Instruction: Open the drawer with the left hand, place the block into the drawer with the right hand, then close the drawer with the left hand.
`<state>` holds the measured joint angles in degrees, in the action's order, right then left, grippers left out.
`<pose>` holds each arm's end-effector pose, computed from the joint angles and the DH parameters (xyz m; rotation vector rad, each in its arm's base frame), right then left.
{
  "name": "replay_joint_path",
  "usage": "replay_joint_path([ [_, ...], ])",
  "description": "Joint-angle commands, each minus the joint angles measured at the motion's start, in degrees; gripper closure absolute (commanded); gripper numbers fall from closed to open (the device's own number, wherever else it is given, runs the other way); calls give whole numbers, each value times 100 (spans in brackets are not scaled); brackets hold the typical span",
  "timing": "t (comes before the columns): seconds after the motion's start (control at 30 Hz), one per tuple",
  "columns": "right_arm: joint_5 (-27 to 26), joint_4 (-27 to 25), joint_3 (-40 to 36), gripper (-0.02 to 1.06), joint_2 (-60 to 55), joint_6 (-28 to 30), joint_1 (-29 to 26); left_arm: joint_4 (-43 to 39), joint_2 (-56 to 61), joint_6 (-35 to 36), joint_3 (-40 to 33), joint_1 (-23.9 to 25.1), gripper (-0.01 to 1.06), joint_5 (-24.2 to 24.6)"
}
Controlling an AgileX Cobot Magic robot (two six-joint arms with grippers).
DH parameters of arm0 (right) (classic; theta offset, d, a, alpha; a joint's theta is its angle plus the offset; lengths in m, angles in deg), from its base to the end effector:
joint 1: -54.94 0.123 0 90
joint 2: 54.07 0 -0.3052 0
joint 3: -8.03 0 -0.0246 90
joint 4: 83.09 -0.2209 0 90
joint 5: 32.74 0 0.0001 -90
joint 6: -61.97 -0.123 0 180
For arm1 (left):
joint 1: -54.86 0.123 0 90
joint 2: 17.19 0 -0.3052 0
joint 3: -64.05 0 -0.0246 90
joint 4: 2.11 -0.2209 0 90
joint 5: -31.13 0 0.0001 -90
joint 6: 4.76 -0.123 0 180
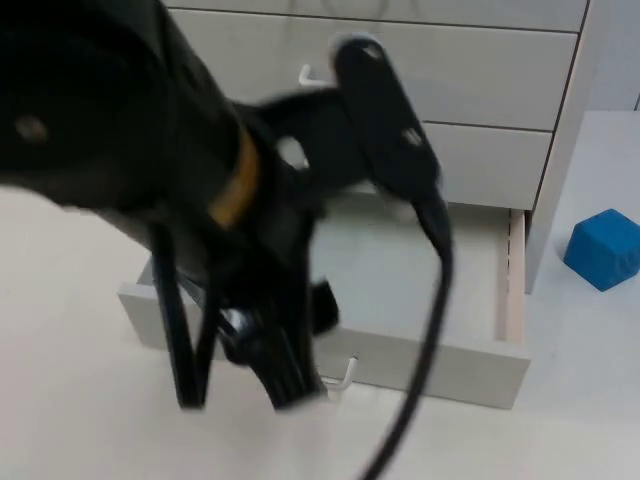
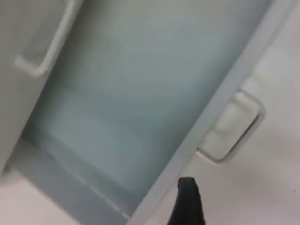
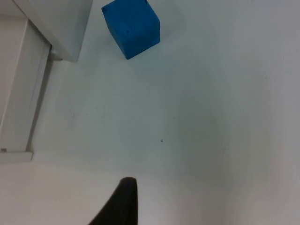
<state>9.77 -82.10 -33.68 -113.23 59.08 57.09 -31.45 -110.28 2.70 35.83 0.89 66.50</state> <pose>0.1384 0.0038 0.2688 0.0051 2.5024 0.0165 0.1878 -0.1989 0.2288 1.4408 2.1702 0.1608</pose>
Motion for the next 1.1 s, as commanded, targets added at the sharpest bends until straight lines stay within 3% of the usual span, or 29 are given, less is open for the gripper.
replay_joint_path([
  [0.0, -40, 14, 20, -1, 12, -3, -20, 414, 209, 40, -17, 337, 43, 36],
  [0.13, -40, 14, 20, -1, 12, -3, -20, 806, 602, 40, -17, 1165, 43, 36],
  [0.17, -40, 14, 20, -1, 12, -3, -20, 806, 602, 40, -17, 1165, 43, 36],
  [0.43, -40, 14, 20, -1, 12, -3, -20, 2113, 1334, 40, -17, 3014, 43, 274],
  [0.6, -42, -2, 20, -1, 12, -3, -20, 2319, 1702, -44, -17, 3841, 43, 505],
  [0.8, -42, -2, 20, -1, 12, -3, -20, 2308, 1985, -276, -17, 4243, 43, 640],
  [1.07, -42, -10, 20, -1, 12, -3, -20, 2321, 2180, -288, -17, 4269, 40, 567],
])
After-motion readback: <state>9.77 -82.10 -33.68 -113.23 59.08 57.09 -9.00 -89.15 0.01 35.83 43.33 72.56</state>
